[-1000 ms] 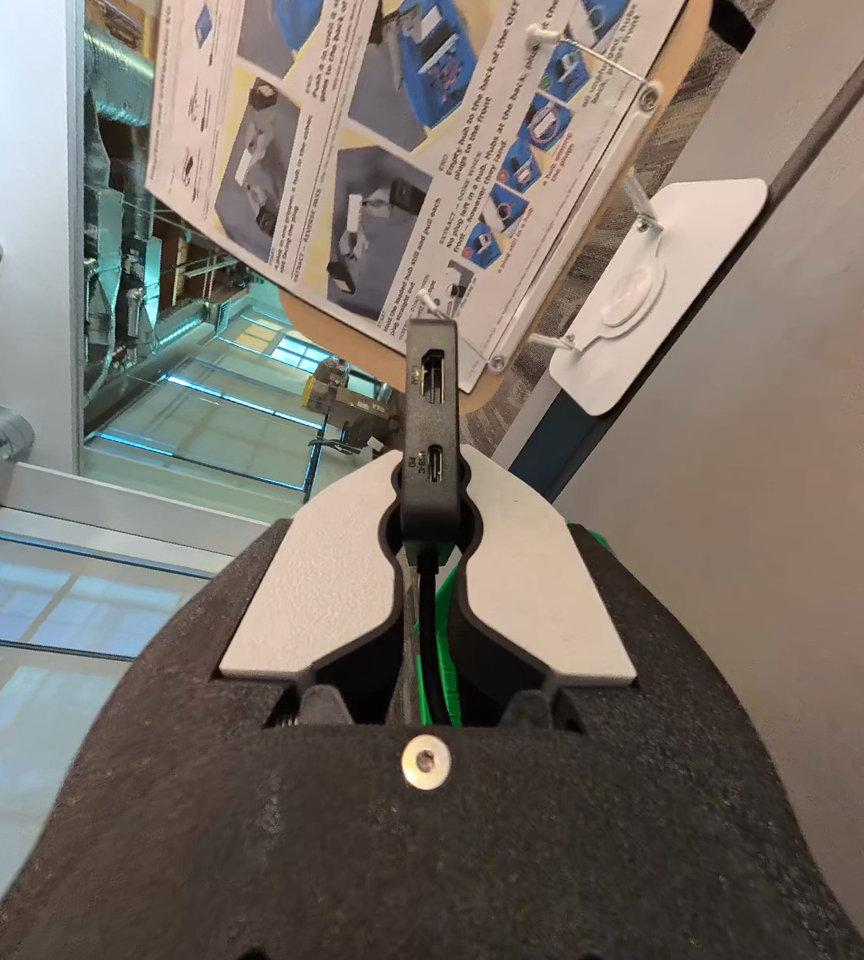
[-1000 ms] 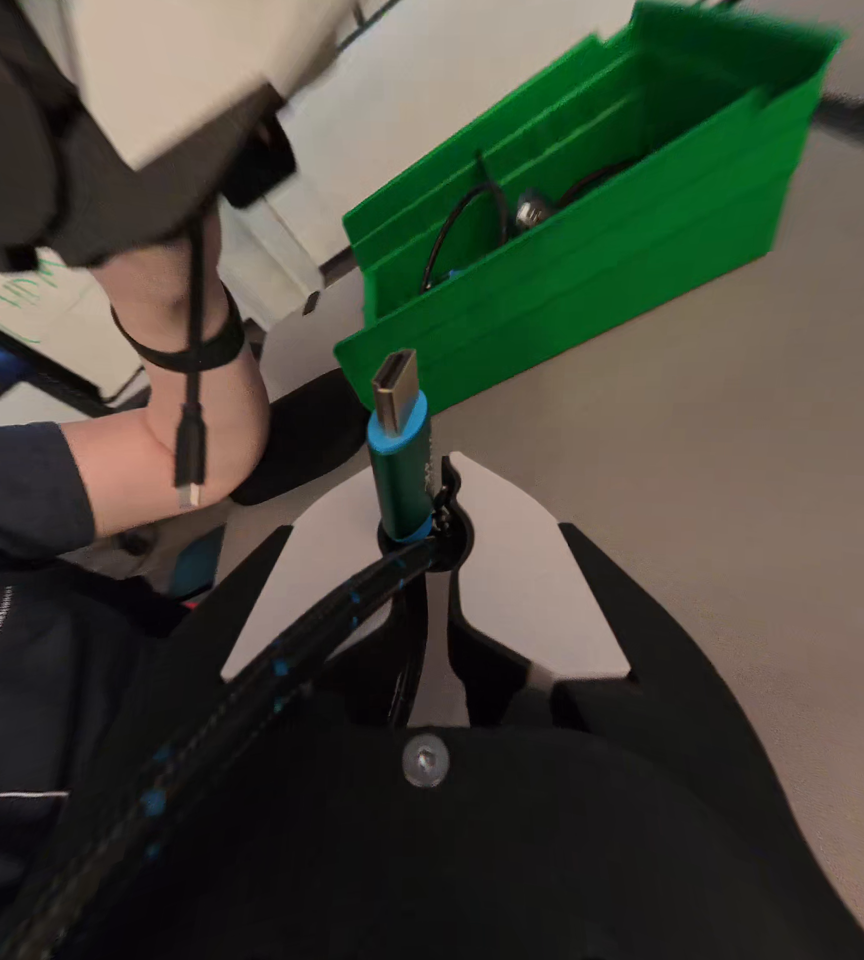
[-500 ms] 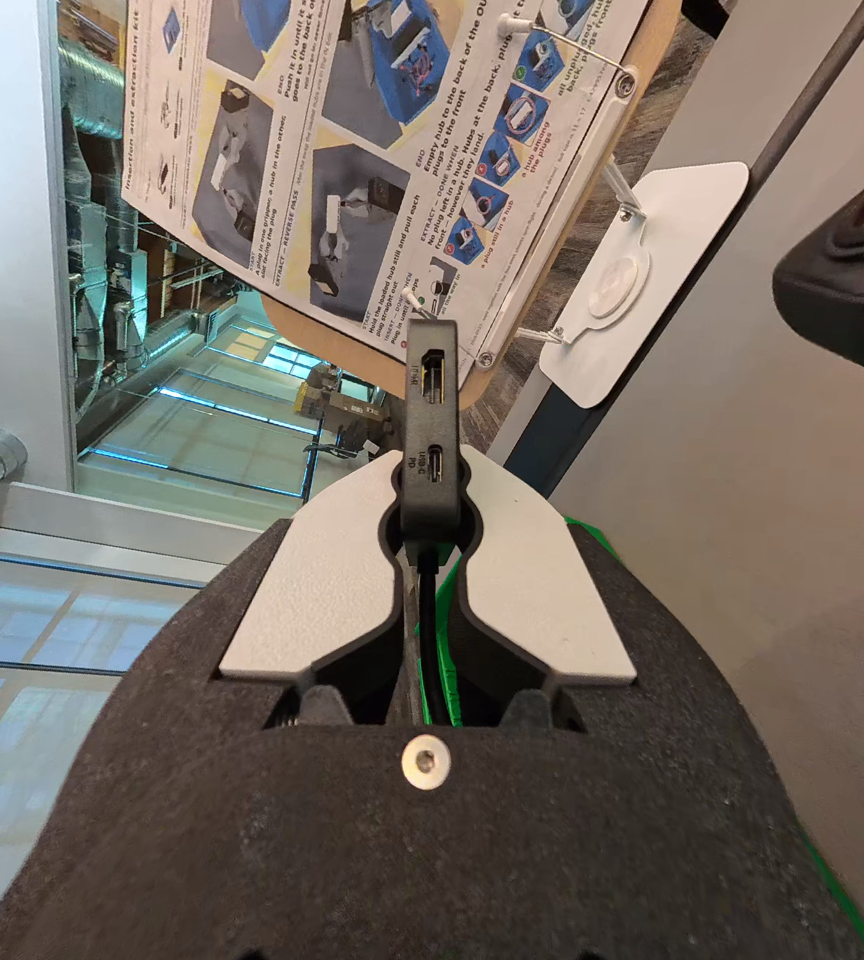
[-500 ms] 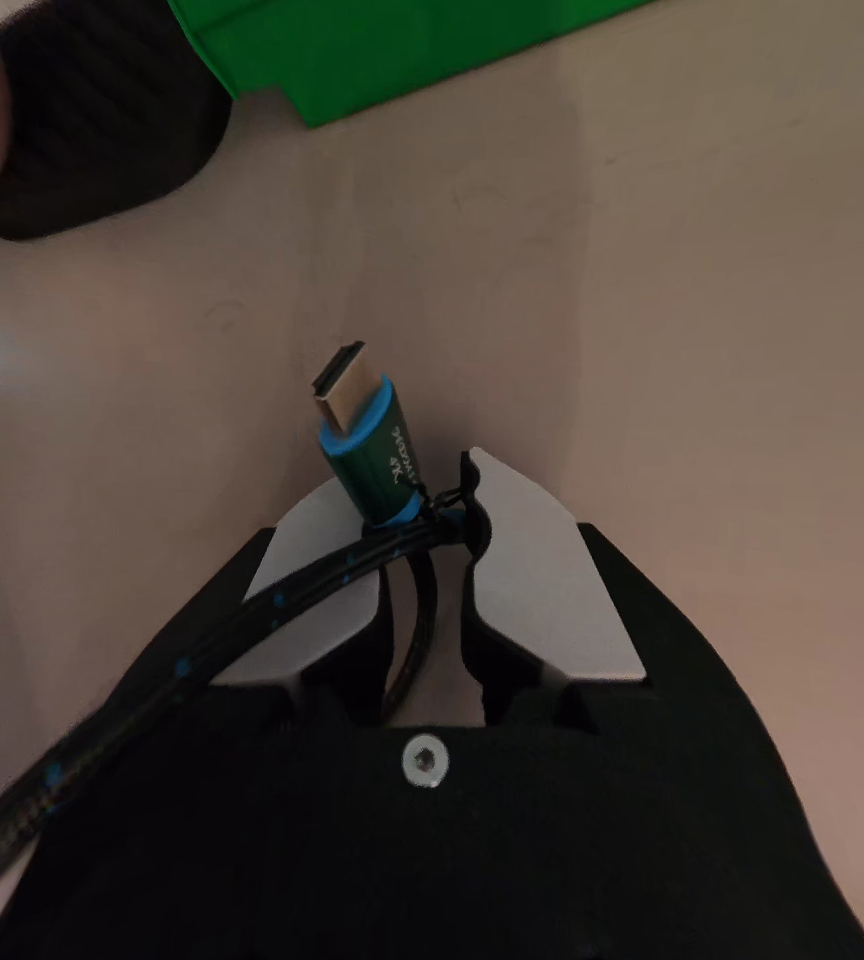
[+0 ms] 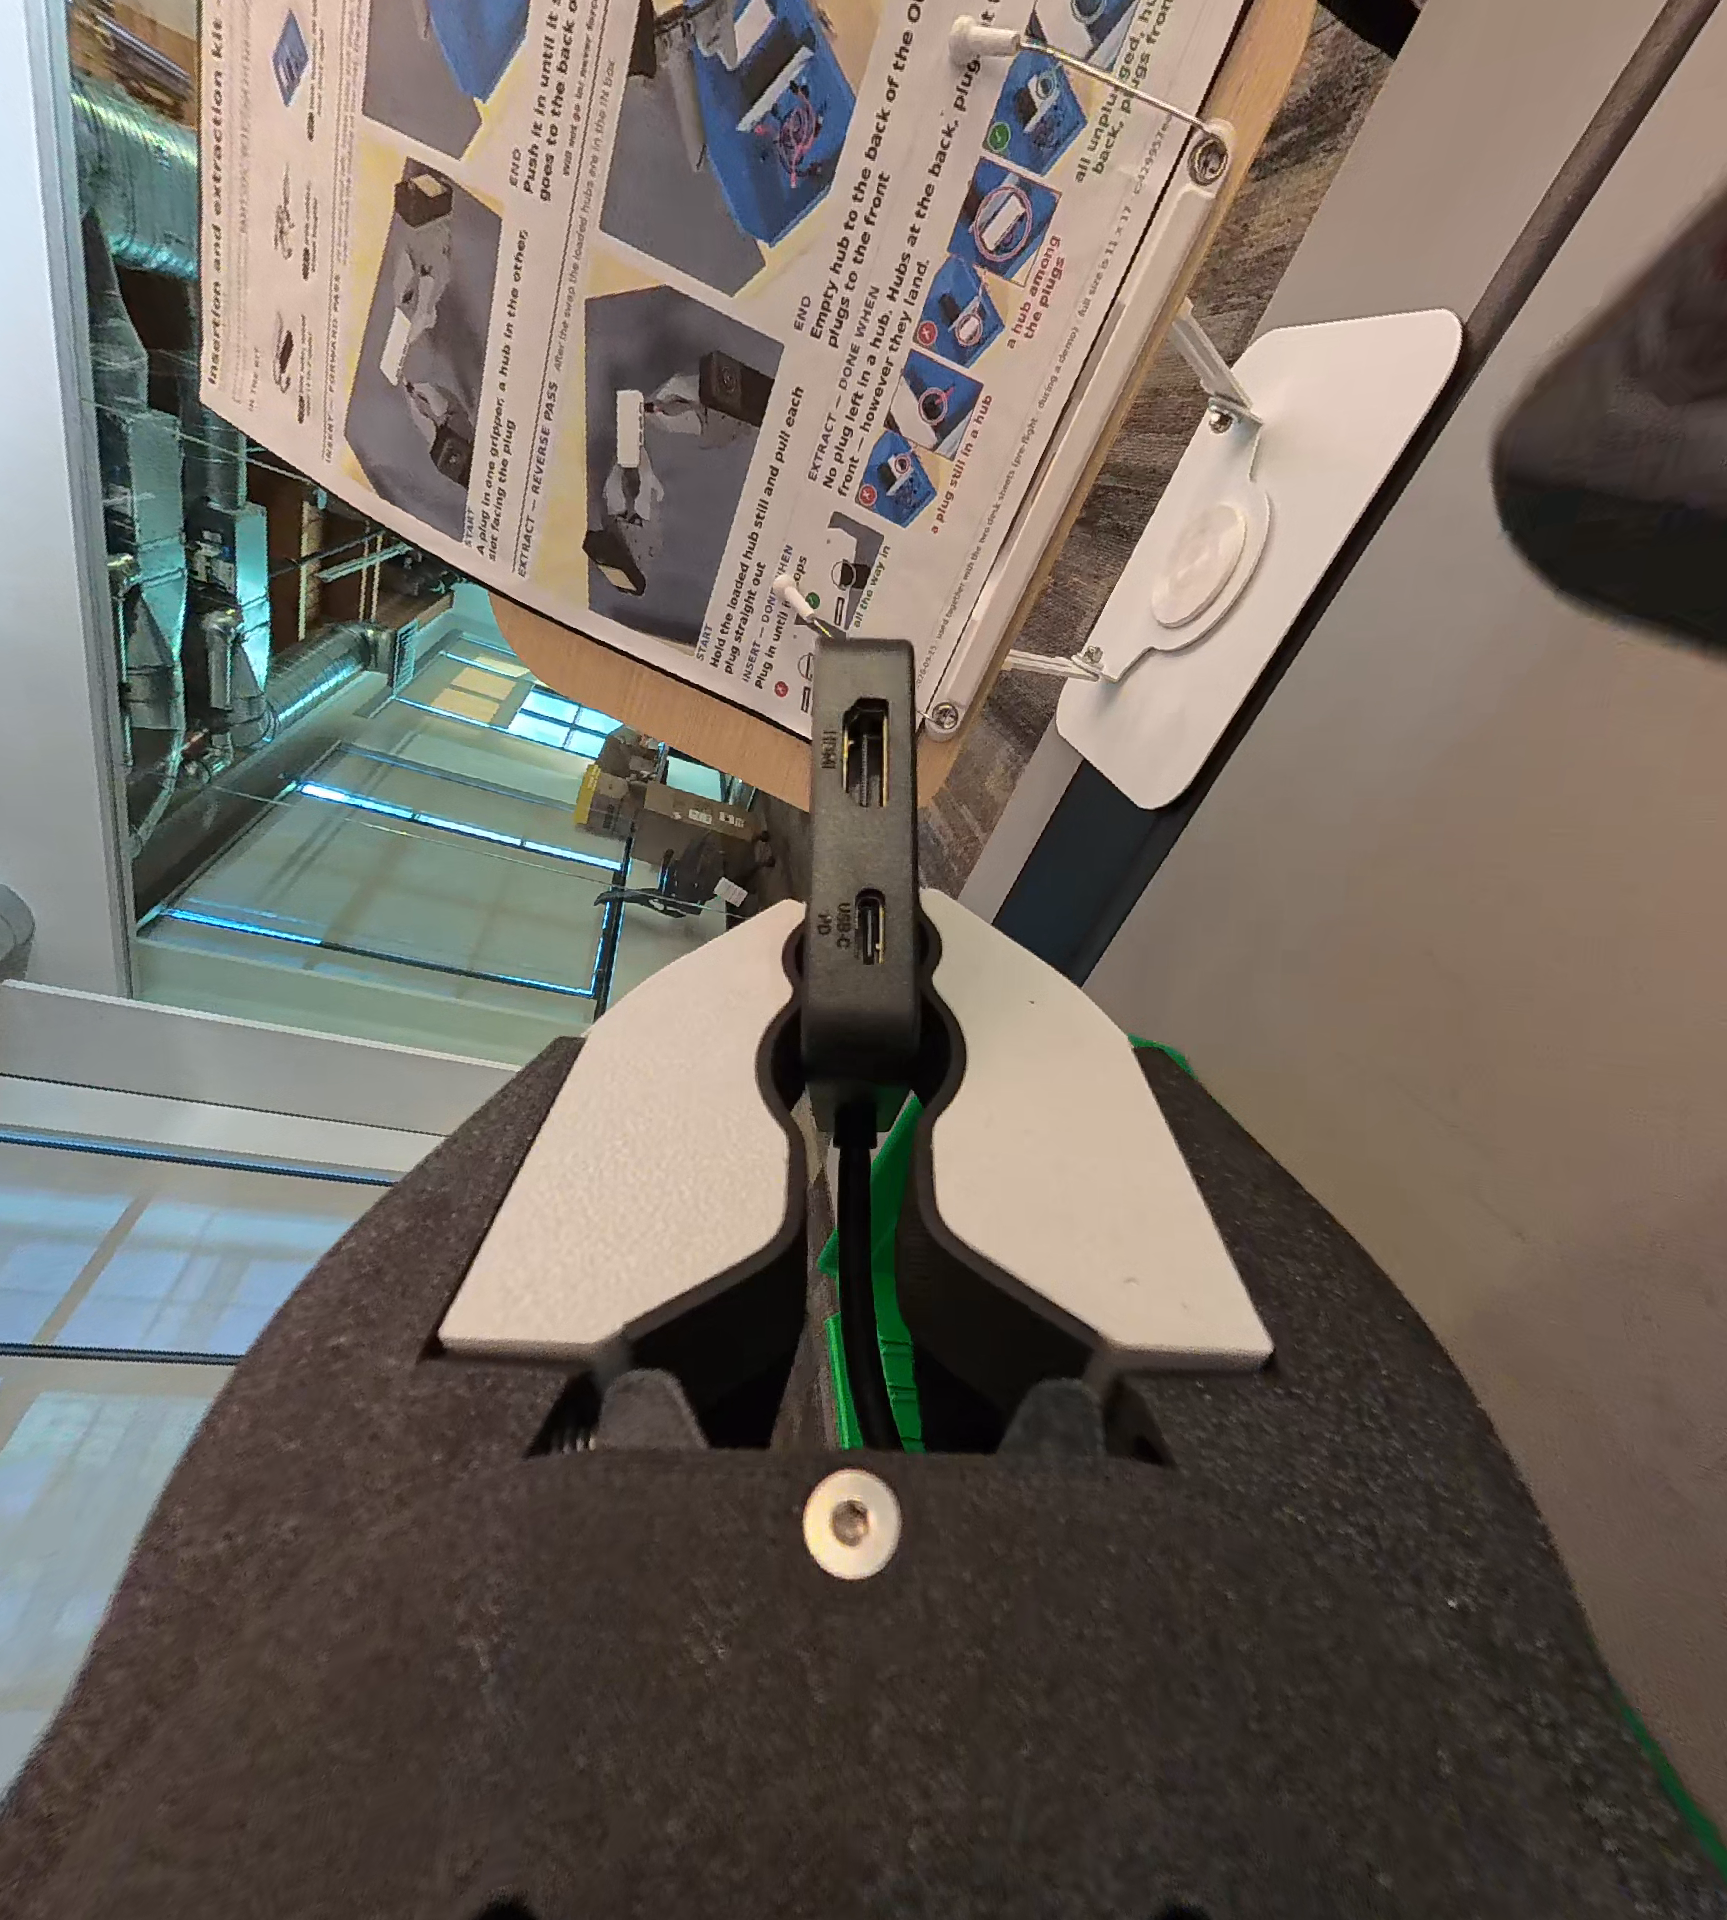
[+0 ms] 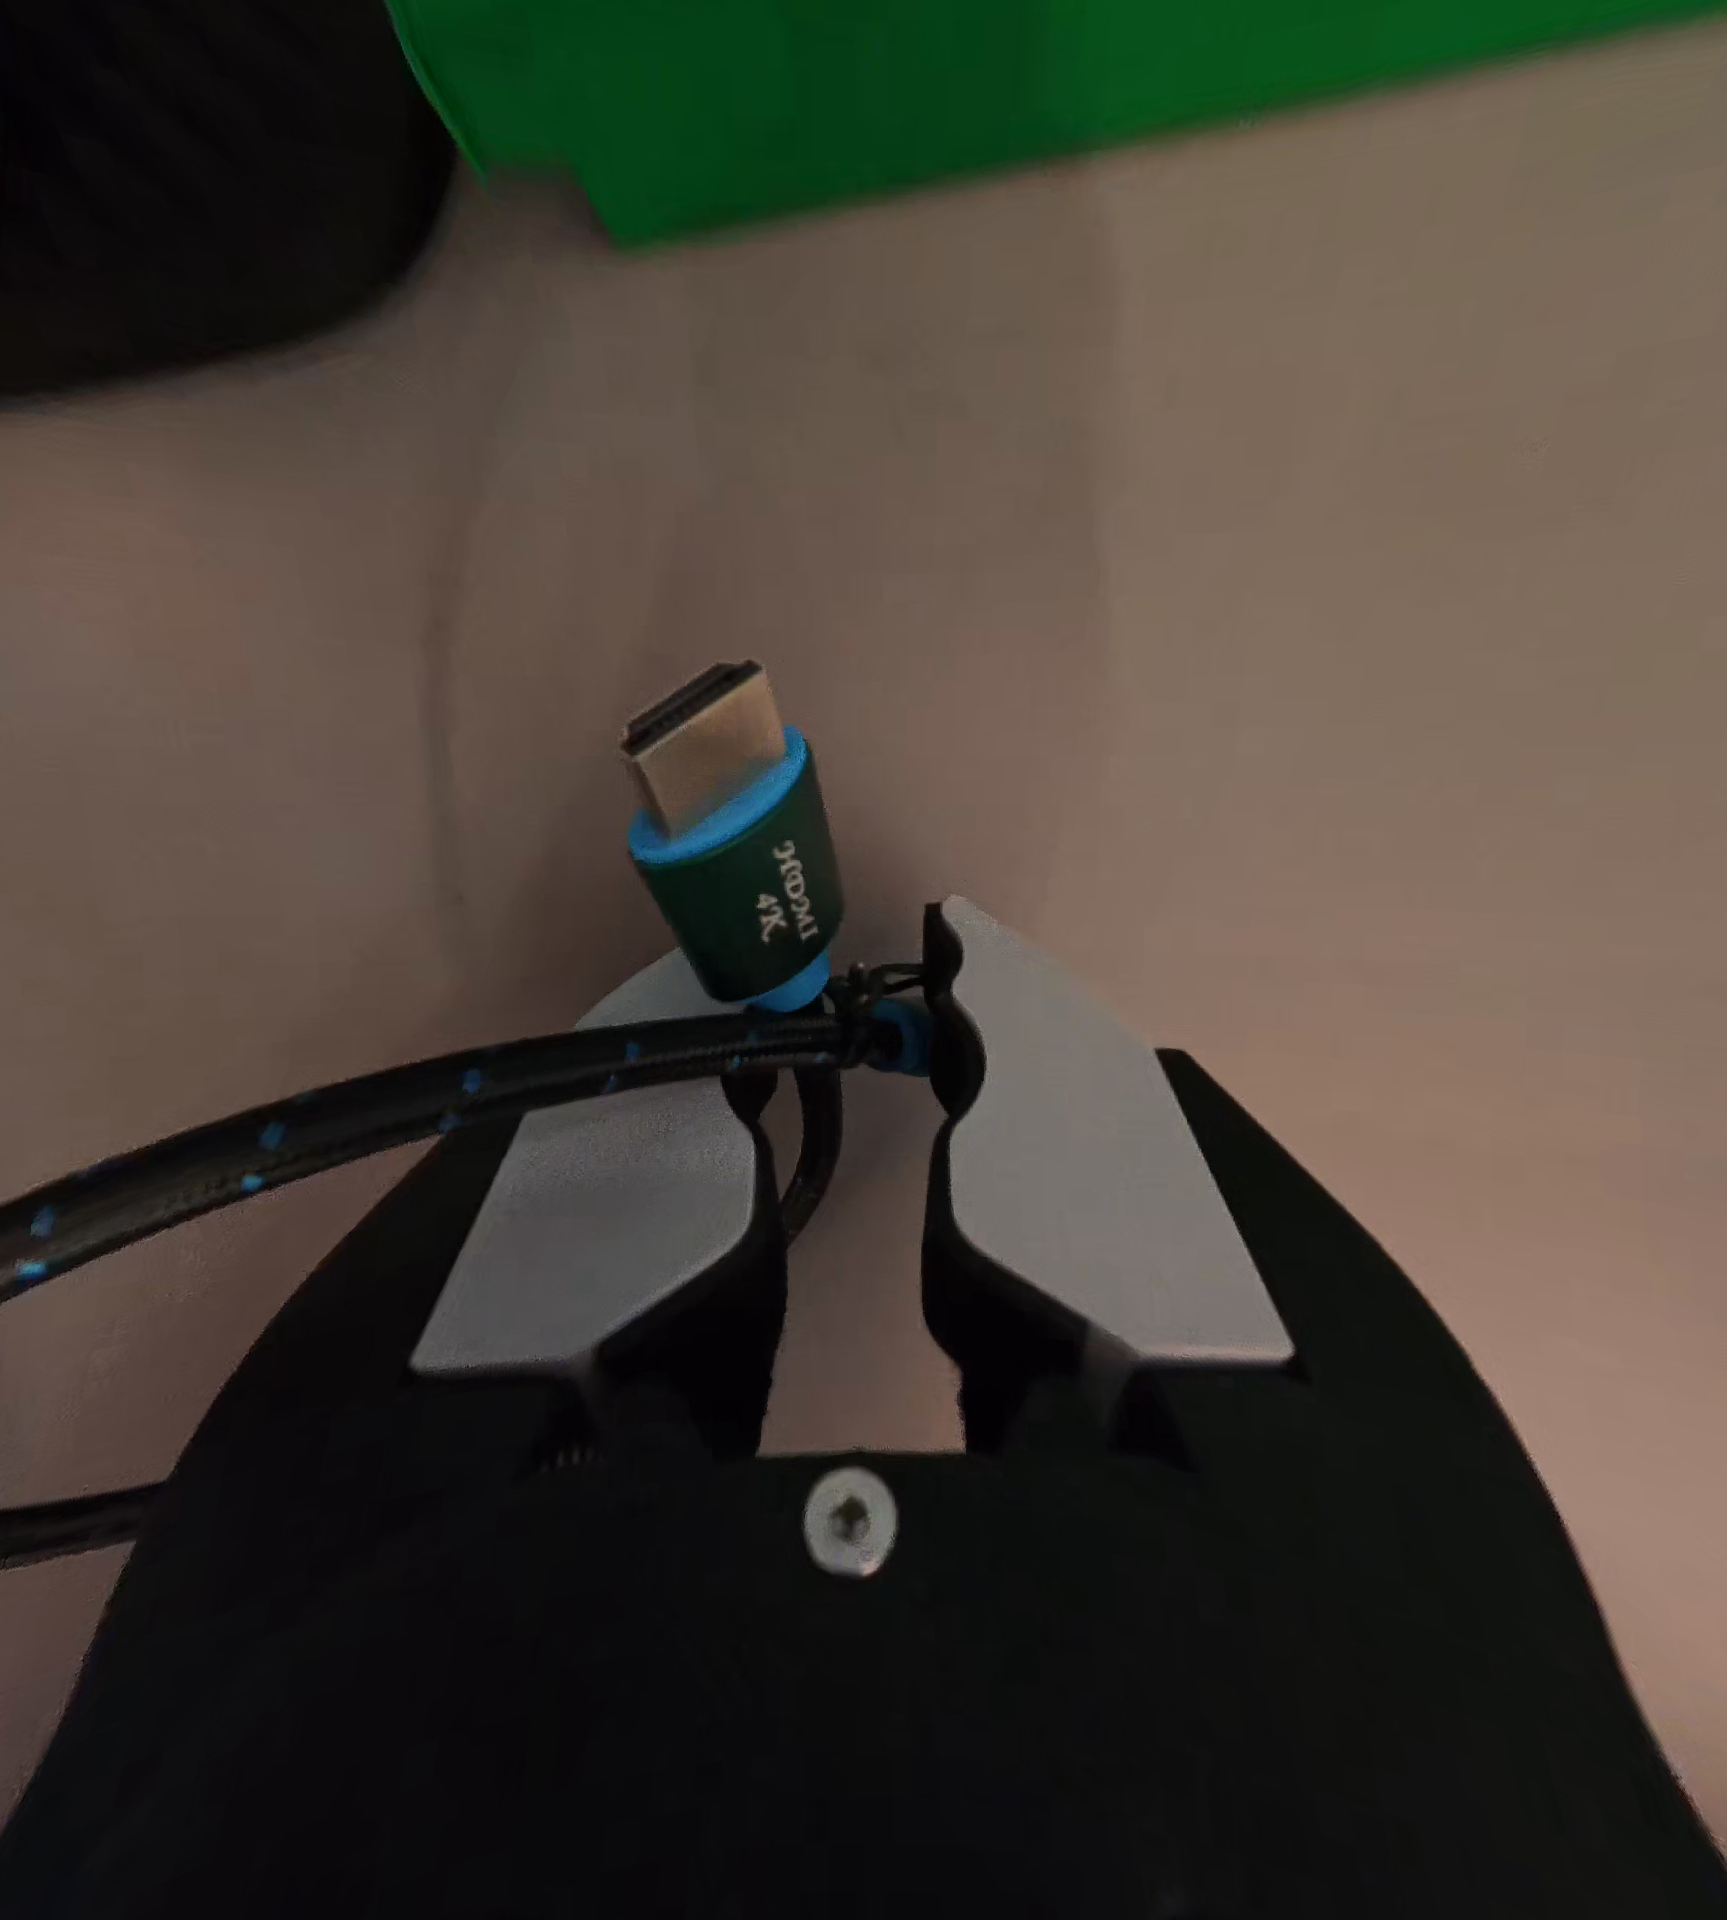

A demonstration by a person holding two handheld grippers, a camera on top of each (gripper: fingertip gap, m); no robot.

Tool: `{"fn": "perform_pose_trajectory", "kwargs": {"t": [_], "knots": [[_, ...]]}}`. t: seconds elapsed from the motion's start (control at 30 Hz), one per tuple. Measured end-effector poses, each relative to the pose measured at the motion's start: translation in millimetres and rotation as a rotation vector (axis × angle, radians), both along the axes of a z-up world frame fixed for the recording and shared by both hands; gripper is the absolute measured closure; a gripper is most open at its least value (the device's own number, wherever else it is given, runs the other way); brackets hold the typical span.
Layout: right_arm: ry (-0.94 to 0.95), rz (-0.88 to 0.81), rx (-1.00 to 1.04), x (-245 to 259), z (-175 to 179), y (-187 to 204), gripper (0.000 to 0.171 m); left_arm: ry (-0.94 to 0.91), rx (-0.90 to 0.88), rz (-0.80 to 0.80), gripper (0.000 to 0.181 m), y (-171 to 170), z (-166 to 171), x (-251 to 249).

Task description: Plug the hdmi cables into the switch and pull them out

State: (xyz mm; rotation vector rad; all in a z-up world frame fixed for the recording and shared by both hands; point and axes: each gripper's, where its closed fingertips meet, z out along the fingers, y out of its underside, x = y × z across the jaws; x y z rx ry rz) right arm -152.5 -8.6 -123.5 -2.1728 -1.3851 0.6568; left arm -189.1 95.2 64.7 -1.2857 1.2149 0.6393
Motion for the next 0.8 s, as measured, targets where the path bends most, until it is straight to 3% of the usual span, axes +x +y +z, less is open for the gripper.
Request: {"fn": "perform_pose_trajectory", "kwargs": {"t": [0.13, 0.2, 0.33, 0.67, 0.8], "knots": [[0.417, -0.010, -0.119, -34, 34, -1, 0.144, -0.014, 0.002, 0.008, 0.167, 1, 4, -5], [0.482, 0.025, -0.194, -41, 26, -6, 0.144, -0.019, 0.001, 0.013, 0.167, 2, 5, -7], [0.280, 0.059, -0.175, -31, -14, -7, 0.143, -0.019, 0.000, 0.014, 0.167, 3, 6, -9], [0.098, 0.038, -0.180, -8, -26, -8, 0.135, -0.009, -0.006, 0.004, 0.167, 2, 3, -6], [0.047, 0.081, -0.156, -6, -28, -14, 0.142, -0.008, -0.006, 0.003, 0.167, 2, 3, -5]]}}
